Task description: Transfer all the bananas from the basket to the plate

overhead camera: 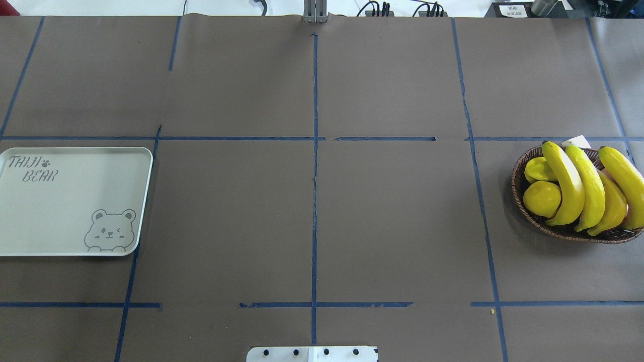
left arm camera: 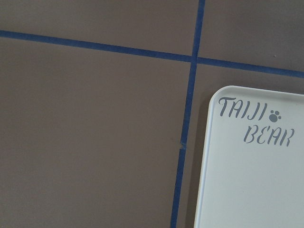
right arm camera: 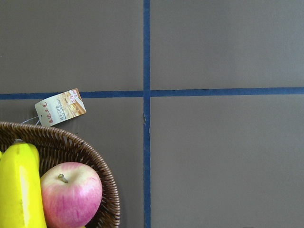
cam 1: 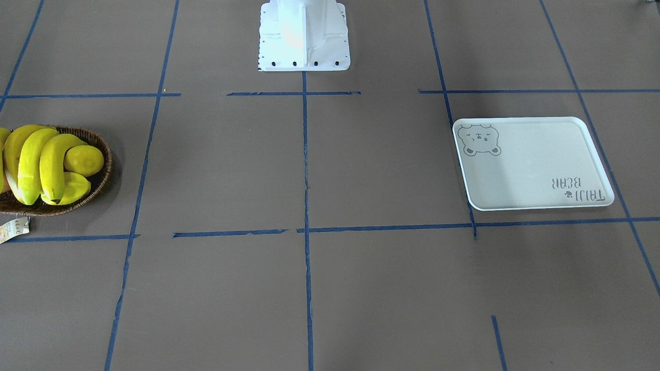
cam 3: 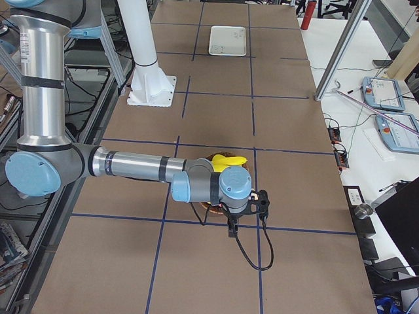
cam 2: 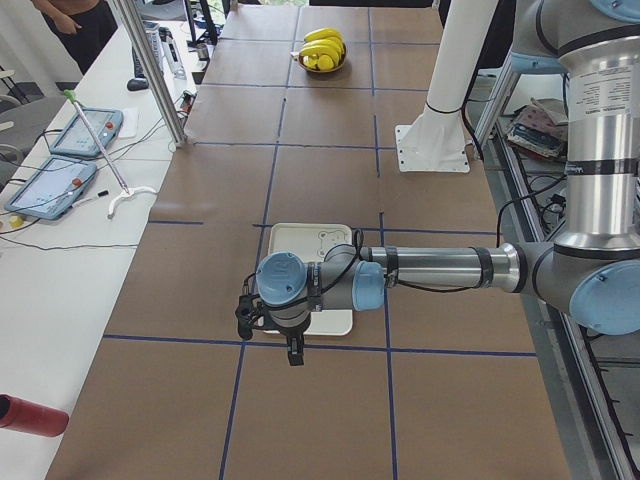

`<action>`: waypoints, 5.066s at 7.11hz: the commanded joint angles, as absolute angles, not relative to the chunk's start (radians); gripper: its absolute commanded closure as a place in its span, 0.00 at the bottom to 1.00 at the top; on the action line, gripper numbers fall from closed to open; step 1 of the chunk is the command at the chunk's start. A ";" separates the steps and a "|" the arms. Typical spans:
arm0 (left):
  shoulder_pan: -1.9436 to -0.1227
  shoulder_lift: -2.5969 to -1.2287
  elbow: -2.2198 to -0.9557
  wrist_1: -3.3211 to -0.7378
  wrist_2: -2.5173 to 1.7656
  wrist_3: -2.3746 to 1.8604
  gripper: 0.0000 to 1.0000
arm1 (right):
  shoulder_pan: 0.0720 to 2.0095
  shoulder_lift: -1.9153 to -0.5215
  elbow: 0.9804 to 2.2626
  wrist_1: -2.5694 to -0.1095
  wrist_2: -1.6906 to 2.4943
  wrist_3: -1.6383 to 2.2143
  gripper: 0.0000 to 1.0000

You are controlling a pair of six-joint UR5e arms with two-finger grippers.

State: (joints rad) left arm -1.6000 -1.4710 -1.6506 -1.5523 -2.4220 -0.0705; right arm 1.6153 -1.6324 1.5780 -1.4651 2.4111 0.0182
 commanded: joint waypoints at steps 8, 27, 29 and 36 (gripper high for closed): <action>-1.601 -1.471 -1.669 -1.551 -2.422 -0.077 0.00 | 1.582 -1.534 1.637 -1.471 2.427 0.034 0.00; -1.603 -1.459 -1.671 -1.554 -2.434 -0.074 0.00 | 1.217 -1.841 1.713 -0.973 2.339 0.374 0.15; -1.603 -1.459 -1.671 -1.554 -2.434 -0.074 0.00 | 1.212 -1.839 1.713 -0.971 2.339 0.374 0.28; -1.603 -1.466 -1.675 -1.554 -2.437 -0.081 0.00 | 1.314 -1.940 1.813 -0.983 2.411 0.265 1.00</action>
